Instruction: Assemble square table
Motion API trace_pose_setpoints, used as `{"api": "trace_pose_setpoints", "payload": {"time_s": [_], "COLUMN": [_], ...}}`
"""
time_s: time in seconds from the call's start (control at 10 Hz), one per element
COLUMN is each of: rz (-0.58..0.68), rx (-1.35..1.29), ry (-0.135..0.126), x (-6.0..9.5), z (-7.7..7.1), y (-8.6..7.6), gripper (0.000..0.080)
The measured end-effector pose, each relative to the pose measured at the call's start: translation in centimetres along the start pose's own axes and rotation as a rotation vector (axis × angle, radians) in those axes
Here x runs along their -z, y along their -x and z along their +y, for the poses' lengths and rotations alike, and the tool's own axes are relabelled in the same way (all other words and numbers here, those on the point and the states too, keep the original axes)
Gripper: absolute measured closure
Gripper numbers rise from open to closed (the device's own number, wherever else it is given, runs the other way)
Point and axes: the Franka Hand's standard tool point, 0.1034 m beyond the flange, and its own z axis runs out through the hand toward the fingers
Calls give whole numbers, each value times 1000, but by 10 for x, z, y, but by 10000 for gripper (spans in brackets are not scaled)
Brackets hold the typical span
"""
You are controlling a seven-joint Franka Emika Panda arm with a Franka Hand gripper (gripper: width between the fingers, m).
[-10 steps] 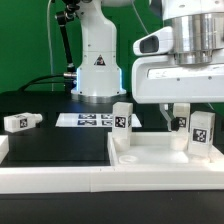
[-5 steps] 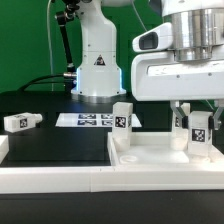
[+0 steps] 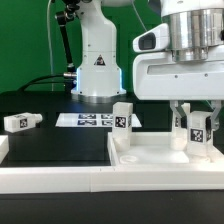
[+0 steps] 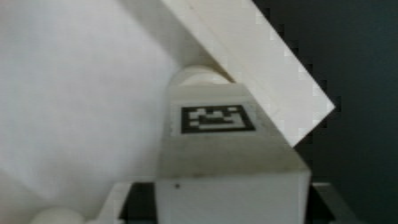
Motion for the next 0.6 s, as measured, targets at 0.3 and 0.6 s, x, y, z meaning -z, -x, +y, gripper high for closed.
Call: {"api": "trace_pose_setpoints", "payload": {"time_s": [0.3,0.6], "rz": [1,-13], "rx": [-304,-626], "ry": [2,-18], "x": [0,0], "z": [3,7], "y": [0,3], "gripper": [508,508]}}
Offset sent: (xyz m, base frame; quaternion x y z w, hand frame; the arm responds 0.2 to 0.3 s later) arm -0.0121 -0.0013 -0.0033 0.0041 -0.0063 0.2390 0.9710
